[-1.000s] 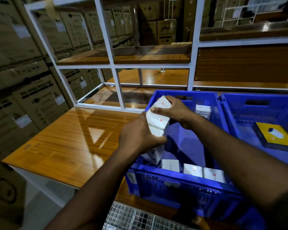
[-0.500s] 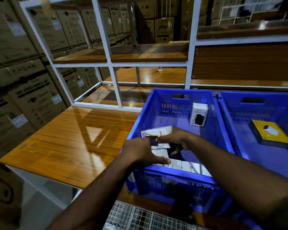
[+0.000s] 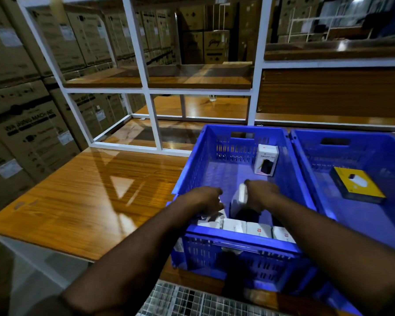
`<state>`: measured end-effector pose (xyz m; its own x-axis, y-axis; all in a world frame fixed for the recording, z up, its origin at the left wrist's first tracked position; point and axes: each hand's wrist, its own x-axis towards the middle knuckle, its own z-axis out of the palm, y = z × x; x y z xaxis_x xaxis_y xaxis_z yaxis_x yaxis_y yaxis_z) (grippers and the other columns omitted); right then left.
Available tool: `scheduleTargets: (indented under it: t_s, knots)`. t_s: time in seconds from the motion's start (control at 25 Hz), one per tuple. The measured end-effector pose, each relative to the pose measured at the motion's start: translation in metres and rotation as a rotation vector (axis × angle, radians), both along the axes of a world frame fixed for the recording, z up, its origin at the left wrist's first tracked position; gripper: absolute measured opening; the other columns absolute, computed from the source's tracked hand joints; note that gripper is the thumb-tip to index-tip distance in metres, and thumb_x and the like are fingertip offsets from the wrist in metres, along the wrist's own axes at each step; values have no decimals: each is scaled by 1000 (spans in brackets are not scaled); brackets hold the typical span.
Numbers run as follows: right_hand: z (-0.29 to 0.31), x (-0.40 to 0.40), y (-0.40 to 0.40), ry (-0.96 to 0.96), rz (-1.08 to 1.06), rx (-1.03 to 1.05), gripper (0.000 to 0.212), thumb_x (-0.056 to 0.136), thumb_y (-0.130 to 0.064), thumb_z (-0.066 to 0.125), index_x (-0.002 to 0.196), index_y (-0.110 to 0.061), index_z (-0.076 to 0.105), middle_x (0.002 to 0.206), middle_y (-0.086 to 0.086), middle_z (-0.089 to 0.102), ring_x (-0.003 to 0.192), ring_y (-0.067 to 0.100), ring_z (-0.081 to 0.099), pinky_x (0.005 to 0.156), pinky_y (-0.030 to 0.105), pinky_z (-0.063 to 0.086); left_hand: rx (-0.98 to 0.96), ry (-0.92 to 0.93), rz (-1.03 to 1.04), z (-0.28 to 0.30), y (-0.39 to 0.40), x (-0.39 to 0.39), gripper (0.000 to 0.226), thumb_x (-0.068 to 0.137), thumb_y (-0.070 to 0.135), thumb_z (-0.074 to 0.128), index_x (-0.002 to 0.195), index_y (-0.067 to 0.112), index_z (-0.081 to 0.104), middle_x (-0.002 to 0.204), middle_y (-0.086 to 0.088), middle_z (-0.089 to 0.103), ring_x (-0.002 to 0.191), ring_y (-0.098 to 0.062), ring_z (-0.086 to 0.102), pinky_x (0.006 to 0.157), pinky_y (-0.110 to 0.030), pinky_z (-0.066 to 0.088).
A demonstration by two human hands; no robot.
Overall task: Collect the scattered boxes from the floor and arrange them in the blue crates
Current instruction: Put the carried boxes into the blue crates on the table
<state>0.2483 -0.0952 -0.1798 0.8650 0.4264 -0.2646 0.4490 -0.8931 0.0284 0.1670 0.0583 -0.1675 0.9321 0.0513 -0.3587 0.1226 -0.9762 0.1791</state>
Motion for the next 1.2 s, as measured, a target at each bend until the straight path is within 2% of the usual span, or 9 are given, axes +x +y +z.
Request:
scheduleTargets:
  t_s: [0.16, 0.28, 0.44, 0.52, 0.64, 0.84, 0.96, 1.08, 1.2]
  knots:
    - [-2, -3, -10, 298, 82, -53, 73, 84, -38, 73, 144, -9, 41, 141, 12, 54, 122, 28, 57, 97, 32, 49, -32, 31, 15, -9, 2, 13, 56, 101, 39, 48, 151, 18, 36, 154, -9, 42, 137, -28, 45, 107, -33, 38]
    - [5, 1, -27, 253, 35, 98, 66, 83, -42, 74, 136, -13, 49, 137, 9, 57, 121, 25, 56, 92, 28, 46, -55, 22, 16, -15, 2, 16, 58, 99, 45, 51, 148, 17, 41, 150, -9, 48, 134, -29, 48, 104, -32, 40]
    - [6, -2, -30, 326, 55, 29, 87, 84, -55, 68, 150, -10, 34, 154, 6, 39, 137, 23, 44, 107, 27, 37, -151, -9, 57, -11, 2, 12, 61, 97, 48, 54, 149, 17, 41, 146, -7, 53, 130, -26, 53, 102, -30, 41]
    - [10, -1, -27, 380, 46, 27, 81, 86, -56, 65, 148, -11, 39, 150, 5, 45, 129, 24, 51, 101, 29, 45, -203, -30, 94, -7, 3, 8, 62, 96, 50, 55, 148, 18, 42, 146, -4, 53, 130, -23, 53, 103, -29, 40]
    - [18, 3, -21, 383, 81, 65, 58, 97, -50, 50, 139, -10, 49, 143, 5, 50, 111, 22, 52, 84, 29, 45, -248, -78, 141, -3, 3, -4, 61, 95, 49, 58, 146, 18, 45, 141, -4, 57, 124, -23, 57, 97, -26, 42]
    - [1, -9, -10, 460, 36, 140, 74, 99, -61, 30, 150, -8, 31, 143, 9, 43, 108, 23, 45, 79, 32, 43, -246, -228, 211, 2, -4, -29, 54, 94, 46, 61, 138, 16, 54, 126, -5, 67, 114, -24, 63, 93, -31, 50]
    - [2, -16, -11, 494, 57, 113, 71, 103, -55, 23, 148, -2, 35, 152, 14, 39, 123, 31, 47, 94, 36, 42, -261, -354, 291, 1, -7, -45, 47, 91, 47, 63, 128, 18, 61, 111, -3, 73, 104, -23, 68, 85, -33, 53]
    - [5, -13, -11, 383, 65, 256, 67, 101, -57, 28, 139, -4, 46, 145, 17, 48, 123, 32, 52, 99, 34, 41, -186, -516, 344, 4, -7, -64, 40, 91, 48, 63, 120, 21, 65, 101, 1, 72, 97, -17, 66, 71, -27, 43]
    - [13, -19, -1, 192, 87, 475, 56, 98, -57, 40, 125, -11, 57, 127, 15, 62, 108, 31, 60, 88, 36, 46, -227, -659, 384, 5, -6, -83, 29, 90, 42, 65, 109, 21, 70, 92, 3, 73, 90, -17, 68, 75, -32, 52]
